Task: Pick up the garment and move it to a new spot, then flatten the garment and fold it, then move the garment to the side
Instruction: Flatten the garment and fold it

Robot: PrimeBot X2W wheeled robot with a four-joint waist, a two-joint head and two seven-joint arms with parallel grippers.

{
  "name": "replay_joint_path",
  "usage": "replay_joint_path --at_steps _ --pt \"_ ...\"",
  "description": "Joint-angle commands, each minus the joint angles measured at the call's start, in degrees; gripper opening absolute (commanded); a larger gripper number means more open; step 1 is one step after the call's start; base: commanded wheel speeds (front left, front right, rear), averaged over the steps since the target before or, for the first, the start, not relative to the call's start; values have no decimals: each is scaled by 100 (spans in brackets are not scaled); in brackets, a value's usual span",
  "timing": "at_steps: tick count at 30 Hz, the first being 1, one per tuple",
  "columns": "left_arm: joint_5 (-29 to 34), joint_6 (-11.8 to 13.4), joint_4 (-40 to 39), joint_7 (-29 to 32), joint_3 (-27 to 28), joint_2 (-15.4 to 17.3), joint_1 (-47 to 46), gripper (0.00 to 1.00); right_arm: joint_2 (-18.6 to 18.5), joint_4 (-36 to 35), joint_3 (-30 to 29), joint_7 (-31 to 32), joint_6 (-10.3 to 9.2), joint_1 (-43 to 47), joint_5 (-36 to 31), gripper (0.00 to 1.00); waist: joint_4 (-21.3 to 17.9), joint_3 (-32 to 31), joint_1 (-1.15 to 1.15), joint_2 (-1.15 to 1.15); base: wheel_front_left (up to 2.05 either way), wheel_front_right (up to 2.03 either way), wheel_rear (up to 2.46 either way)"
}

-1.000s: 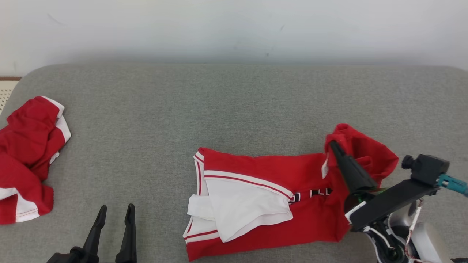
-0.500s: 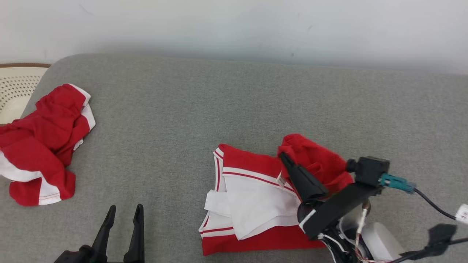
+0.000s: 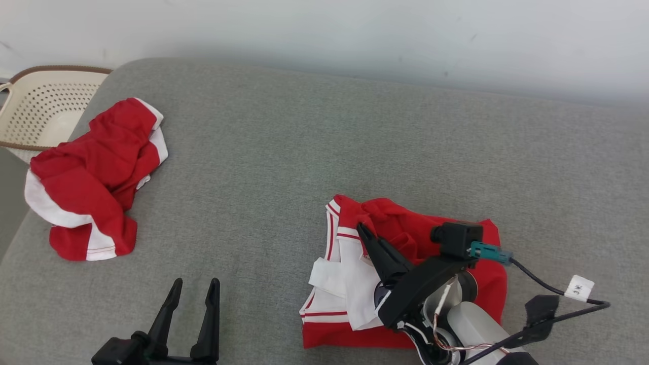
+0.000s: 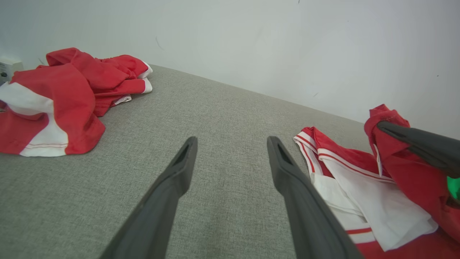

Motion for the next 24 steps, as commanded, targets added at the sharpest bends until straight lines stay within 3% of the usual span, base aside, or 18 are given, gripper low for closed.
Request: replay_joint_path --at_steps 1,5,7,8,15,24 --pt "-37 11 31 -32 -25 0 -23 100 27 145 86 -108 0 -93 -87 0 96 17 0 0 0 0 0" --pt "-50 31 69 -33 -71 -1 -12 100 90 569 290 -274 0 -211 -12 3 169 12 0 0 0 0 0" --pt "-52 39 79 -33 -71 -1 -8 100 111 681 384 -347 0 -287 48 42 182 7 0 0 0 0 0" --pt "-51 45 81 -32 -67 -1 -2 100 118 707 427 -386 0 -308 82 97 181 2 0 0 0 0 0" --pt "3 56 109 -33 -29 -1 101 100 34 270 614 -694 0 -342 606 100 80 -101 0 0 0 0 0" --pt "25 62 54 -33 24 -1 204 100 -598 -790 235 -1063 0 -158 655 100 -104 -218 0 0 0 0 0"
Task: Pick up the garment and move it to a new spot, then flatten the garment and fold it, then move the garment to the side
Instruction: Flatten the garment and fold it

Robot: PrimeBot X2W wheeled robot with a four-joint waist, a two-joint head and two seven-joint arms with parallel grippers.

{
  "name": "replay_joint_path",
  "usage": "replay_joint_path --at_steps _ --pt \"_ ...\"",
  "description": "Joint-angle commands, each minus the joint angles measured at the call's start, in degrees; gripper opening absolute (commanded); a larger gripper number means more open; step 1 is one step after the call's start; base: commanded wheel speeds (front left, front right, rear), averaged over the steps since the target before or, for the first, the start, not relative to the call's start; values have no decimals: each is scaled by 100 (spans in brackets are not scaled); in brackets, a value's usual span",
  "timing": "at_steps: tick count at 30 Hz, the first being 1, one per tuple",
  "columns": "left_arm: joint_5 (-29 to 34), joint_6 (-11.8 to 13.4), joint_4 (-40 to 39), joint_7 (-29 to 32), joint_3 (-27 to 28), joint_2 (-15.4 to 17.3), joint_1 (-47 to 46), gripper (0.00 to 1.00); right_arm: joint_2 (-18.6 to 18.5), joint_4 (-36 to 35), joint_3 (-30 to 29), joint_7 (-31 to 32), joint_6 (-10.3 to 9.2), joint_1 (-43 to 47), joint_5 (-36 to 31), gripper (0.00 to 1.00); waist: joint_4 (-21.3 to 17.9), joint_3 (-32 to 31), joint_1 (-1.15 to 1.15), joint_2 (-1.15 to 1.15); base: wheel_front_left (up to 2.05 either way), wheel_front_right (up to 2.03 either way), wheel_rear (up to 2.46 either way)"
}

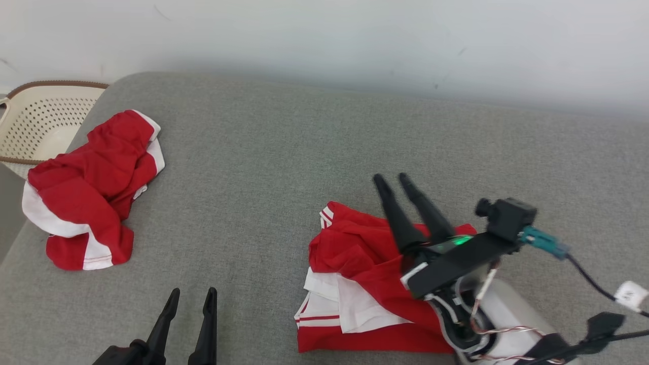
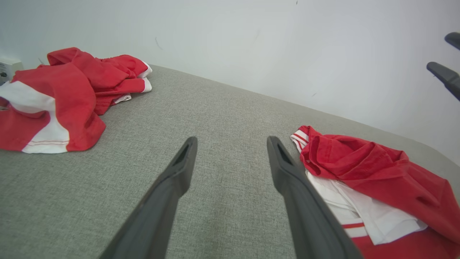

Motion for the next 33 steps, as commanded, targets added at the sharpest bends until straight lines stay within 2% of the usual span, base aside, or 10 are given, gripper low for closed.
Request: replay_joint_path --at_steps 1,7,13,21,28,33 --pt "16 4 -35 -34 22 1 97 100 -181 -56 -147 -44 0 131 -192 100 -51 -36 0 0 0 0 0" --pt "13 25 -93 -34 71 1 144 100 -469 -10 -784 11 0 427 -643 100 -102 -60 0 0 0 0 0" --pt "-6 50 -148 -33 102 0 134 100 -469 -64 -1250 310 0 941 -982 100 -103 -45 0 0 0 0 0" --pt "-38 32 -144 -34 115 1 102 100 -329 -484 -1079 856 0 1511 -1088 100 -91 17 0 0 0 0 0" --pt "-69 45 -161 -33 132 1 75 100 -401 -828 -867 1310 0 1873 -1155 100 -55 87 0 0 0 0 0" --pt "-99 38 -139 -33 119 1 27 100 -323 -746 -843 1501 0 1864 -1279 100 -53 120 0 0 0 0 0"
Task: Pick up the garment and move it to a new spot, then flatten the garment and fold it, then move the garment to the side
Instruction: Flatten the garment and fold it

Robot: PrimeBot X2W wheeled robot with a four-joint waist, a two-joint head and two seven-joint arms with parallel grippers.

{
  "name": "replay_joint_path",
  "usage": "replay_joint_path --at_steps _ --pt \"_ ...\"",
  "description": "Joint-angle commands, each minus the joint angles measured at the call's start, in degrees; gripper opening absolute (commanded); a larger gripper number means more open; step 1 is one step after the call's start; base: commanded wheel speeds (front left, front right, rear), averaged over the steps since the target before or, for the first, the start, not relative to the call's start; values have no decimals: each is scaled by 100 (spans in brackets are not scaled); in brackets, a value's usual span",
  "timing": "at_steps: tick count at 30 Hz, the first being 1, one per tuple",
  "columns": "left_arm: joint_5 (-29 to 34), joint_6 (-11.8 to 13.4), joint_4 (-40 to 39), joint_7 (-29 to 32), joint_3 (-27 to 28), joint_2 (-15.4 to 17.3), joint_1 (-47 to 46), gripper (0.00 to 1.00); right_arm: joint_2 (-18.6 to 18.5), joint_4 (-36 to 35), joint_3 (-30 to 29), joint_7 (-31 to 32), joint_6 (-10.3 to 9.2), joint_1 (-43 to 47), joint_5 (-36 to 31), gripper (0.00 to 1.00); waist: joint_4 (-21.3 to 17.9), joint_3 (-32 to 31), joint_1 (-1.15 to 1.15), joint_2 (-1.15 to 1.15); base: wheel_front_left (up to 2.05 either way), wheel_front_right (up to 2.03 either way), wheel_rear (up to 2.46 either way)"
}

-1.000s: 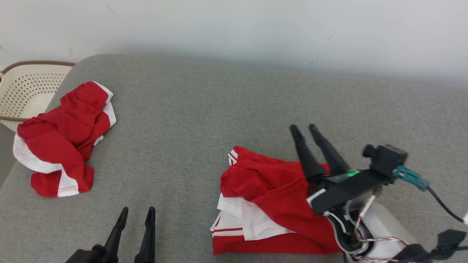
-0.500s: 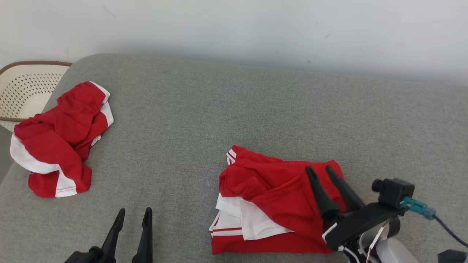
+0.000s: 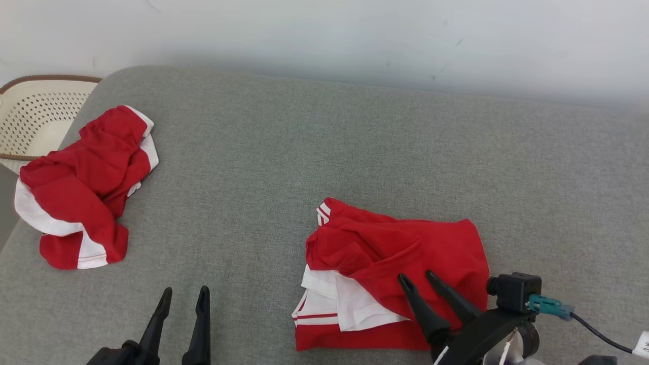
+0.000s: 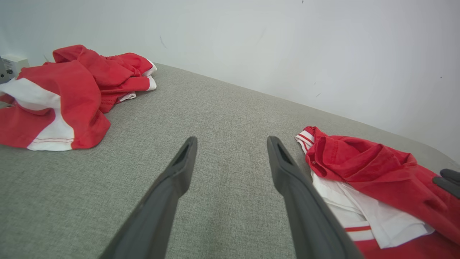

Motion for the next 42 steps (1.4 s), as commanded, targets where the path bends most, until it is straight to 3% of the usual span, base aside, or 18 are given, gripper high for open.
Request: replay_joint_path --at_steps 1,15,30,35,38,42 --pt "-61 0 5 -34 -10 1 -53 100 26 127 -7 82 0 -12 -123 100 16 7 0 0 0 0 0" --pt "-75 24 -16 -34 4 1 -23 100 188 471 -469 -45 0 -138 -615 100 83 32 0 0 0 0 0" --pt "-105 39 -14 -34 4 1 -70 100 240 1278 -938 -476 0 -624 -1394 100 125 72 0 0 0 0 0" --pt "-120 35 -28 -33 3 1 -90 100 216 1406 -1006 -850 0 -857 -1752 97 111 101 0 0 0 0 0" --pt "-127 30 -32 -33 10 0 -100 100 45 1466 -1062 -1232 0 -1025 -2383 100 107 114 0 0 0 0 0" --pt "-132 25 -27 -34 15 1 -109 100 144 1678 -1138 -1475 0 -1026 -2670 100 115 126 0 0 0 0 0"
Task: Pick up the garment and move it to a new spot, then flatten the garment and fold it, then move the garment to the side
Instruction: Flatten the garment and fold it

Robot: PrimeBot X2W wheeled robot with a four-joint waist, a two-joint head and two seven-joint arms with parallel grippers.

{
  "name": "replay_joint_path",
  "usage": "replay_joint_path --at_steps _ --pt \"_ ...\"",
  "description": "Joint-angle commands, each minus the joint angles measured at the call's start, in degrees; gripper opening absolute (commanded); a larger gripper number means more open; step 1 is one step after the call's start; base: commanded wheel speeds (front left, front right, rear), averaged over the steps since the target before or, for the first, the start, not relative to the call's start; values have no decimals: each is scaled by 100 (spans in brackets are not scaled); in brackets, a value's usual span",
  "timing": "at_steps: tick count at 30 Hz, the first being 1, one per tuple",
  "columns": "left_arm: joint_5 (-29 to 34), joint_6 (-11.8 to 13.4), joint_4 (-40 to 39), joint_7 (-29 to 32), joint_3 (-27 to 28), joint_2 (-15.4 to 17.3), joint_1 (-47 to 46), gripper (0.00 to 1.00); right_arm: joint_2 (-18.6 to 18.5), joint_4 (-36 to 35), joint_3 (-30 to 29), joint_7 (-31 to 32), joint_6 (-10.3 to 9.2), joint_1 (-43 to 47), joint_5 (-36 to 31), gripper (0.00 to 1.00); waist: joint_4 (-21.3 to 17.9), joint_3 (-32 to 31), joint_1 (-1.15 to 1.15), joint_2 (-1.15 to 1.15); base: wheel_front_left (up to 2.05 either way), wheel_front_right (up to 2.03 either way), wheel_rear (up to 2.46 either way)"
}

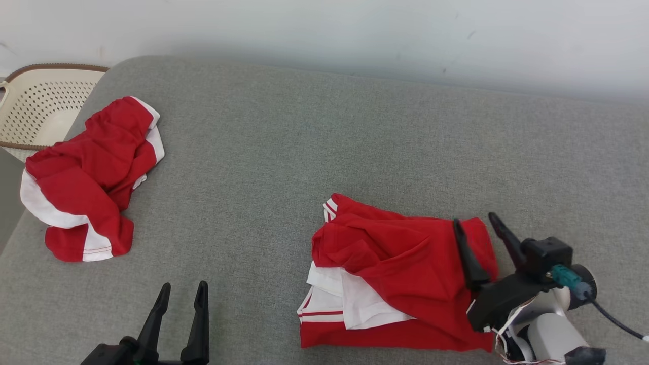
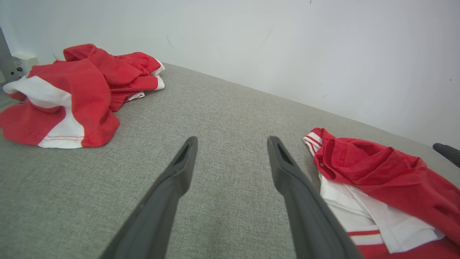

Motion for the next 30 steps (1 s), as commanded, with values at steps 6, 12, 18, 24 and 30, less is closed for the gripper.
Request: replay_joint_path --at_steps 6,12,18,24,30 --pt "-89 -4 3 -34 34 1 -49 100 39 558 249 -167 -1 -160 -311 100 -4 30 0 0 0 0 0" --pt "-69 -32 28 -33 -5 1 -107 100 75 1263 500 -311 -1 -466 -453 1 40 56 0 0 0 0 0" --pt "-72 -34 38 -33 30 1 -94 100 51 1636 459 -461 -1 -601 -414 0 99 54 0 0 0 0 0" --pt "-83 -13 37 -33 57 1 -40 100 127 1568 293 -506 -2 -492 -454 0 73 24 0 0 0 0 0" --pt "-85 1 23 -33 29 1 -40 100 173 1404 238 -510 -2 -402 -392 100 23 21 0 0 0 0 0"
